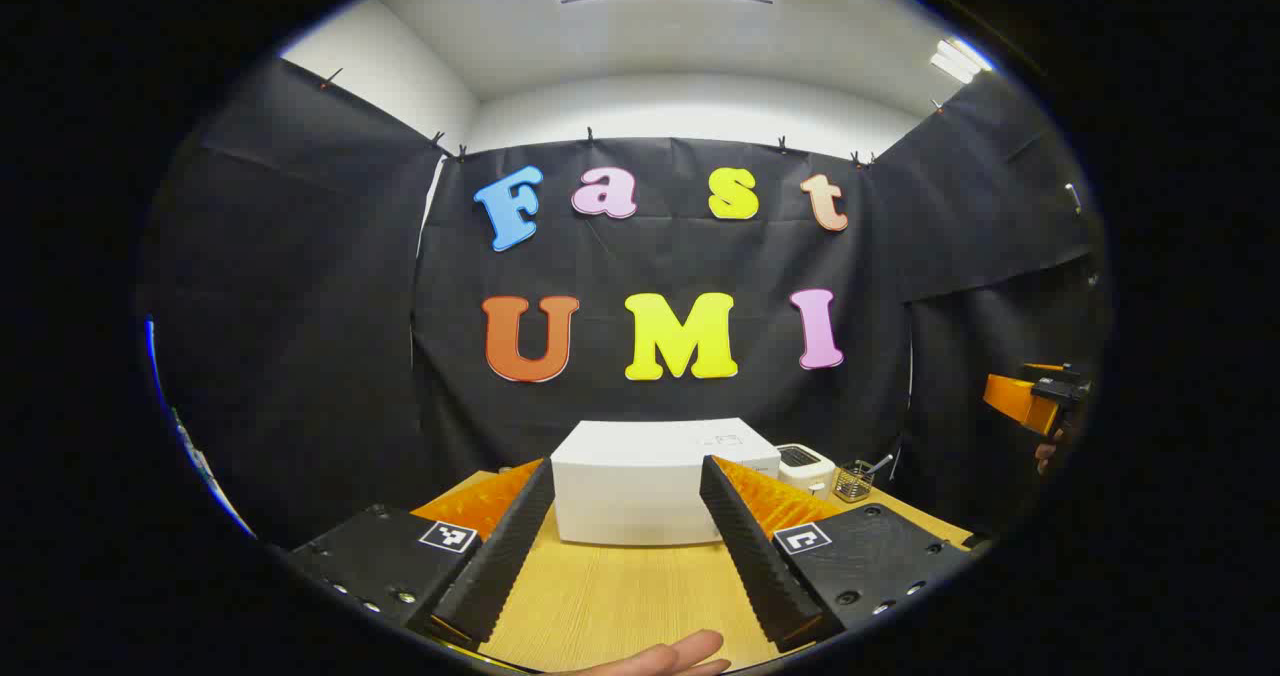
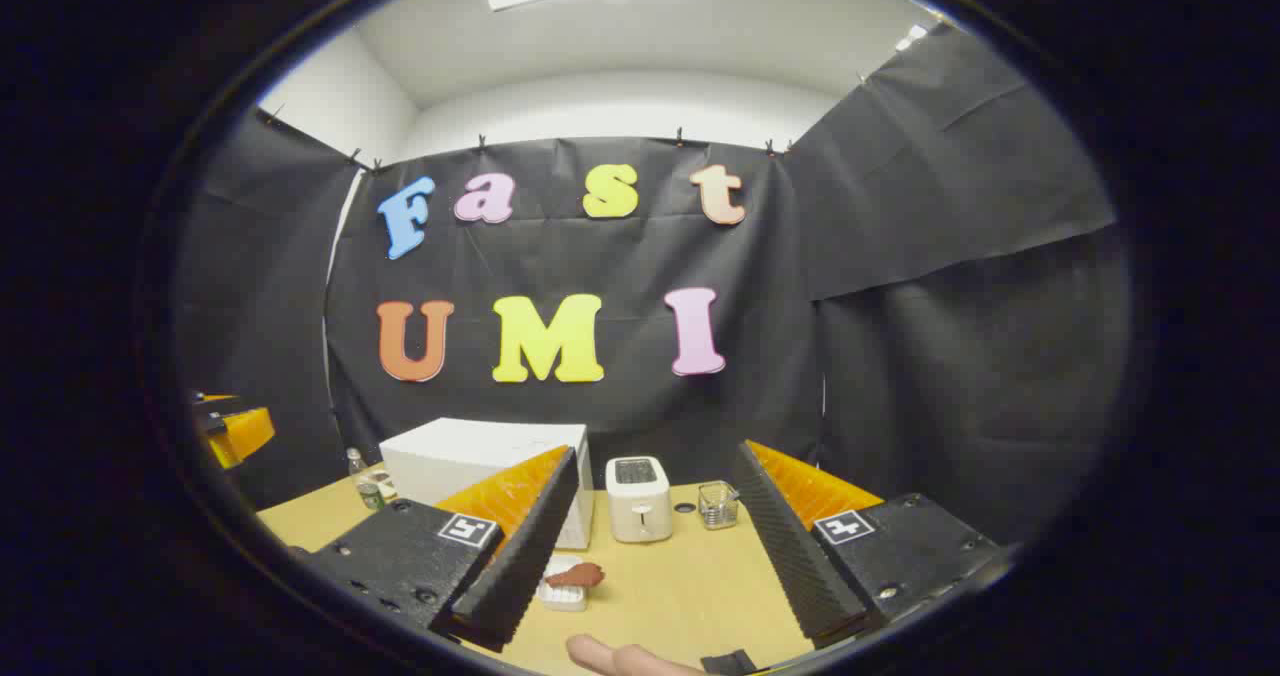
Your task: Open the microwave oven with the left hand, put the food in, and close the microwave oven.
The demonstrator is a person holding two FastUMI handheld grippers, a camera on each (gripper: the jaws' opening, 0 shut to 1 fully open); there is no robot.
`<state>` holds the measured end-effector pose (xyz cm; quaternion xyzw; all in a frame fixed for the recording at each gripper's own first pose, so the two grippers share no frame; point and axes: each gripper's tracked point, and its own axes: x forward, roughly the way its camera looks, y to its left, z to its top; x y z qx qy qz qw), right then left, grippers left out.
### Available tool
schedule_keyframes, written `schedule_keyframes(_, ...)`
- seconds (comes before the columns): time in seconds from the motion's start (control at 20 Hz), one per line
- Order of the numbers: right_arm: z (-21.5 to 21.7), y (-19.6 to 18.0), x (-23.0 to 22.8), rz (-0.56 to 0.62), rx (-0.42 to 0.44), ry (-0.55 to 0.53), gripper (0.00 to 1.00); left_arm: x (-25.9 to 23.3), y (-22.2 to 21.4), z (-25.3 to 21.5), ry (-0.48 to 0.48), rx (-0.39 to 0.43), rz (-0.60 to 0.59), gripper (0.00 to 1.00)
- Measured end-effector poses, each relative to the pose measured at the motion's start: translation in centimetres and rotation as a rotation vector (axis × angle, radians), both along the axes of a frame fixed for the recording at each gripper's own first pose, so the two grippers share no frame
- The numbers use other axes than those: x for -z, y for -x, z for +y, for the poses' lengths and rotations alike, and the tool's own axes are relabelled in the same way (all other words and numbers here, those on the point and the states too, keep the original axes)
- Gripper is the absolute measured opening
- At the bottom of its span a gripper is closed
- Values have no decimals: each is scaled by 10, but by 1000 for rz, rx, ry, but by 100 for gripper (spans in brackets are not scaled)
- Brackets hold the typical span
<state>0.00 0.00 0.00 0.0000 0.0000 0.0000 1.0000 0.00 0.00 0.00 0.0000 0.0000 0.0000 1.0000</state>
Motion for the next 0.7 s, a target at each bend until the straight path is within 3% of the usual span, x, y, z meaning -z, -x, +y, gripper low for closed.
schedule_keyframes(0.05,-2,0,0,3,3,0,100,-1,2,-1,-9,-3,-8,92)
schedule_keyframes(0.1,-4,0,0,2,4,0,89,-3,2,-2,-8,-4,-13,92)
schedule_keyframes(0.3,-7,1,0,2,5,0,89,-2,3,-8,26,2,-6,92)
schedule_keyframes(0.35,-8,2,0,0,3,-2,100,-2,3,-8,27,2,-5,92)
schedule_keyframes(0.4,-7,3,-1,-3,0,-3,89,-2,2,-7,27,0,-6,92)
schedule_keyframes(0.7,-7,10,-1,-15,-12,-7,89,5,2,-15,53,21,6,92)
